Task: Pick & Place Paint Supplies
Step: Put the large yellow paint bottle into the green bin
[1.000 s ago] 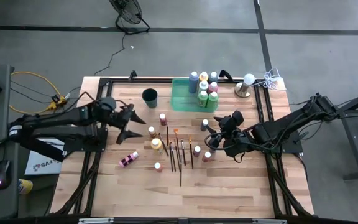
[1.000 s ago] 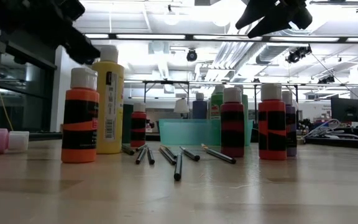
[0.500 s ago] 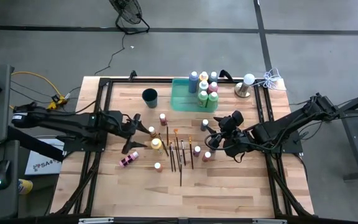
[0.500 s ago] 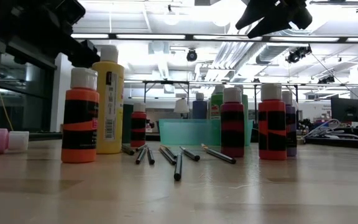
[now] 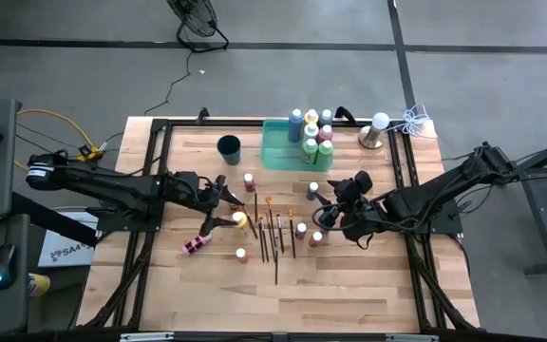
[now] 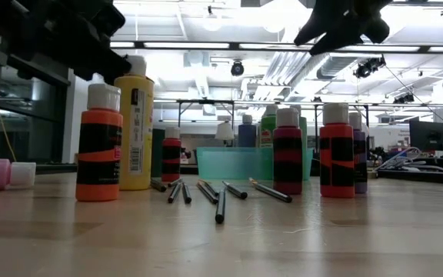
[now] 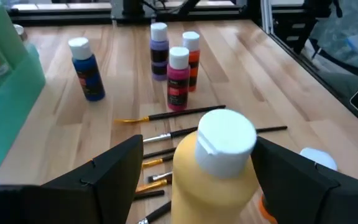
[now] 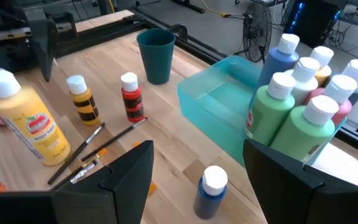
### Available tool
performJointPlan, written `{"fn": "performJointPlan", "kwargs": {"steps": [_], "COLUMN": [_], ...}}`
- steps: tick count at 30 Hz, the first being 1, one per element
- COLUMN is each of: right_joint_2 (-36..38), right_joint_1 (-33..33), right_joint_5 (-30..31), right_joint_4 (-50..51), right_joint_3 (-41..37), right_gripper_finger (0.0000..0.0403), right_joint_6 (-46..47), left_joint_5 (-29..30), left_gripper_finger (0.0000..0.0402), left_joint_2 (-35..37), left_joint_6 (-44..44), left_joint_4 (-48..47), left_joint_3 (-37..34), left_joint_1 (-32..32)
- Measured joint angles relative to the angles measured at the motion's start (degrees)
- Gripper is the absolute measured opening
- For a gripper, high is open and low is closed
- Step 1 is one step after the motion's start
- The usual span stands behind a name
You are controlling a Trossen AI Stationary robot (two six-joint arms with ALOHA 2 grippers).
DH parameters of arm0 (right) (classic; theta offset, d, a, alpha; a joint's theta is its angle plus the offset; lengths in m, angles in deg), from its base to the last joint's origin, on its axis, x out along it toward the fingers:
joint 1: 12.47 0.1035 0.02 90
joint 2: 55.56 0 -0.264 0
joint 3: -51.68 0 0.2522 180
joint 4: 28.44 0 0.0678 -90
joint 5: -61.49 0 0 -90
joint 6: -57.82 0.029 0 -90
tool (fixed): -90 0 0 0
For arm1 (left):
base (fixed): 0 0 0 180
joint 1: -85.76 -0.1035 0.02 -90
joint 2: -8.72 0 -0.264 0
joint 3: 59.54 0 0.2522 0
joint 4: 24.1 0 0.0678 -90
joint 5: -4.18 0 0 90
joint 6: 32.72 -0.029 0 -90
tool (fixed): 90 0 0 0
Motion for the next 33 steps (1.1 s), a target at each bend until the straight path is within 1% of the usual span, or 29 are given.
{"fn": "performJointPlan", "kwargs": {"steps": [4,11,14,22,26,29,33], "right_joint_2": [0.0,0.0,0.0,0.0,0.0,0.0,0.0], "right_joint_1": [0.0,0.0,0.0,0.0,0.0,0.0,0.0], "right_joint_5": [0.0,0.3,0.3,0.3,0.3,0.2,0.1], "right_joint_4": [-0.3,-0.9,-1.0,-1.3,-1.5,-1.4,-1.4], "right_joint_3": [-0.9,-1.0,-1.0,-1.1,-1.1,-1.1,-1.1], "right_gripper_finger": [0.0242,0.0242,0.0242,0.0242,0.0242,0.0242,0.0242], "right_joint_6": [1.1,0.9,0.7,0.4,-0.1,-0.7,-4.1], "left_joint_5": [-0.3,-1.7,-1.7,-1.7,-1.5,-1.2,-1.0], "left_gripper_finger": [0.0292,0.0286,0.0262,0.016,0.0116,0.0113,0.0113], "left_joint_2": [-2.0,-2.4,-2.4,-2.4,-2.4,-2.3,-2.3], "left_joint_6": [0.9,1.5,1.5,1.5,1.4,1.4,1.4], "left_joint_4": [2.9,3.9,4.1,3.4,3.4,3.4,3.5], "left_joint_3": [0.0,0.0,0.0,0.0,0.0,0.0,0.0], "left_joint_1": [0.0,0.0,0.0,0.0,0.0,0.0,0.0]}}
